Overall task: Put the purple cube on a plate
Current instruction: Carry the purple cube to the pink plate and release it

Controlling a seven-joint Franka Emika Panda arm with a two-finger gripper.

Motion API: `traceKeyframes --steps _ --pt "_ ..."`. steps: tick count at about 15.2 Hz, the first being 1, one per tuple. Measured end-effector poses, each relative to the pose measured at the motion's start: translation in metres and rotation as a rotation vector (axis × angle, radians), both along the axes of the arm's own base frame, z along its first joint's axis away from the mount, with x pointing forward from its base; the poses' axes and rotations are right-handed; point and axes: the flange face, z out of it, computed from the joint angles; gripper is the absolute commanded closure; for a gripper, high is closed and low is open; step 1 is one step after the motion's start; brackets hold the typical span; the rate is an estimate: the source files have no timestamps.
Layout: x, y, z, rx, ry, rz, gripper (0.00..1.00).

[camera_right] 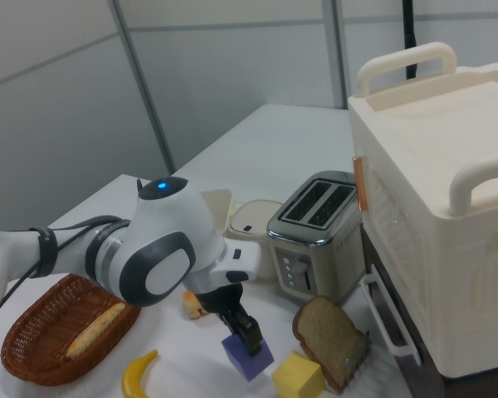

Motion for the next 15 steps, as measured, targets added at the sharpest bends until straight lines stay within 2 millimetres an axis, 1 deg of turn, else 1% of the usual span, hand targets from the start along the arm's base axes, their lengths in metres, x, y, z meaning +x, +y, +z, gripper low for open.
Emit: traceKeyframes --steps 3,6,7,9,13,15 --pt "-0.012 -0.033 0.033 -0.008 -0.032 -0.043 0.87" --pt "-0.032 -0.080 0.065 -0.019 -0.057 -0.110 0.87" --pt "-0.039 -0.094 0.072 -0.021 -0.063 -0.138 0.87" --pt "-0.051 -0.126 0.077 -0.023 -0.068 -0.194 0.87" --pt "-0.079 -0.192 0.071 -0.021 -0.053 -0.273 0.87" --pt "-0.086 -0.211 0.060 -0.016 -0.034 -0.303 0.87"
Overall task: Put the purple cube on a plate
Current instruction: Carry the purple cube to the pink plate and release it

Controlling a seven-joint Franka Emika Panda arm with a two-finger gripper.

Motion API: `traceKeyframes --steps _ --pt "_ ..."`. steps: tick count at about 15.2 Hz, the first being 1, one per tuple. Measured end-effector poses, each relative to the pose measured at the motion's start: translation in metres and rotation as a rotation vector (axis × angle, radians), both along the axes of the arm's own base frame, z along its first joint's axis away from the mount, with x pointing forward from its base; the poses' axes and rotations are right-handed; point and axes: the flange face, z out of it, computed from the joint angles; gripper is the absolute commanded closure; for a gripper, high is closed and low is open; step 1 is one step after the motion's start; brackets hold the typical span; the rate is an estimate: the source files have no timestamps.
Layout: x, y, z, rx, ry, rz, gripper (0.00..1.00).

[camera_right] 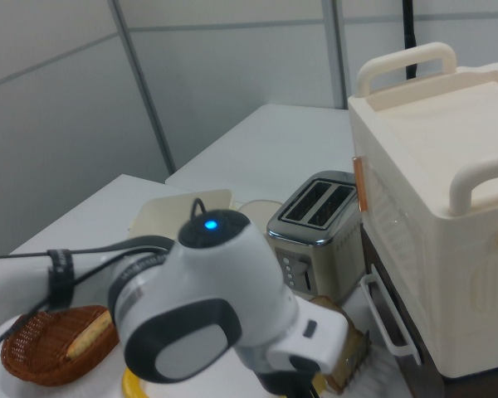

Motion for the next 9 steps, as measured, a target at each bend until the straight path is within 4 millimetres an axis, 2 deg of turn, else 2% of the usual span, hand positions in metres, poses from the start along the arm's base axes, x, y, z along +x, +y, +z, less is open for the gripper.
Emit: traceKeyframes --steps 5,8,9 --pt "0.002 -0.033 -0.035 -0.012 0.005 -0.048 0.87" --pt "0.012 -0.044 -0.052 -0.015 0.026 -0.055 0.86" --pt "0.014 -0.047 -0.055 -0.015 0.030 -0.057 0.83"
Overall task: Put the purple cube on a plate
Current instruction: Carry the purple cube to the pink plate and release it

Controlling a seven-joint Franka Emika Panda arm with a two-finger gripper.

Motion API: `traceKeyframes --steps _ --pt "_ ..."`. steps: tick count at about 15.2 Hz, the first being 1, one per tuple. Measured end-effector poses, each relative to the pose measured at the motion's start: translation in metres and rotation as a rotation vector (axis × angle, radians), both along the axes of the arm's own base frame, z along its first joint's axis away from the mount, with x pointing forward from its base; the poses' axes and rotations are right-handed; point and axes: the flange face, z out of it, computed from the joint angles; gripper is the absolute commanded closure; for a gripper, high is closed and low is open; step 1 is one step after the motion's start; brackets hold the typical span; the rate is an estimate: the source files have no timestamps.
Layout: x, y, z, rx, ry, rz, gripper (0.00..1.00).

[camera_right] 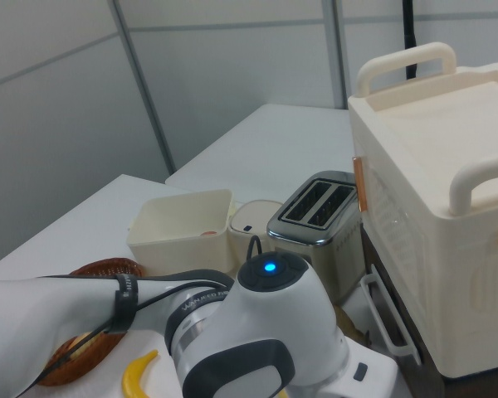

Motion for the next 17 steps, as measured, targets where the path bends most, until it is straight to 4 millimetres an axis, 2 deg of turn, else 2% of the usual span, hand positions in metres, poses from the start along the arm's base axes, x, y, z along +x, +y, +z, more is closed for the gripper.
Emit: traceKeyframes --steps 4,5,6,7,17 --pt "0.0030 -0.0030 -0.0075 0.001 0.012 0.001 0.81" --pt "0.0031 -0.0031 -0.0084 0.002 0.013 0.001 0.71" --pt "0.0032 -0.0031 -0.0090 0.002 0.014 0.002 0.33" --pt "0.0032 -0.0031 -0.0093 0.002 0.015 0.002 0.00" --pt "0.0053 -0.0002 -0.0094 0.003 0.014 0.008 0.00"
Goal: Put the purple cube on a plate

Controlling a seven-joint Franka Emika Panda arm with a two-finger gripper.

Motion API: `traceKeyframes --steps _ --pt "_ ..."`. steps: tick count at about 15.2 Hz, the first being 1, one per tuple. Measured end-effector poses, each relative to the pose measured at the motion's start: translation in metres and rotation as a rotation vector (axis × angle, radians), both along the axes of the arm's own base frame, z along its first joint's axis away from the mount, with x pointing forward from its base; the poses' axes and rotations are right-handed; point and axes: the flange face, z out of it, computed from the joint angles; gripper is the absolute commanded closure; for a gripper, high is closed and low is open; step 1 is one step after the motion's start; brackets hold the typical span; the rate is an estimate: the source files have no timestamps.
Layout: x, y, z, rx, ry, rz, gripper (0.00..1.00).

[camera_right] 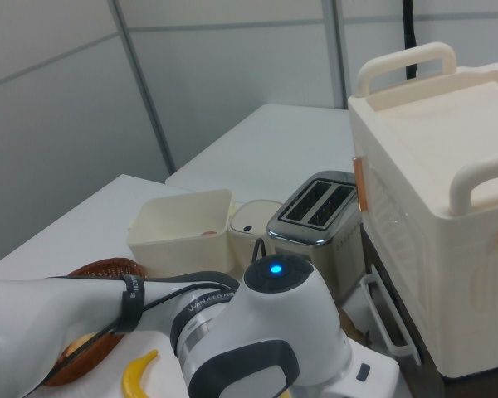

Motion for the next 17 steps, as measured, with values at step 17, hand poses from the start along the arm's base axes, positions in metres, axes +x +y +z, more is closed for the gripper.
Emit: traceKeyframes --steps 17 --pt "0.079 0.343 0.208 0.048 0.042 0.383 0.00"
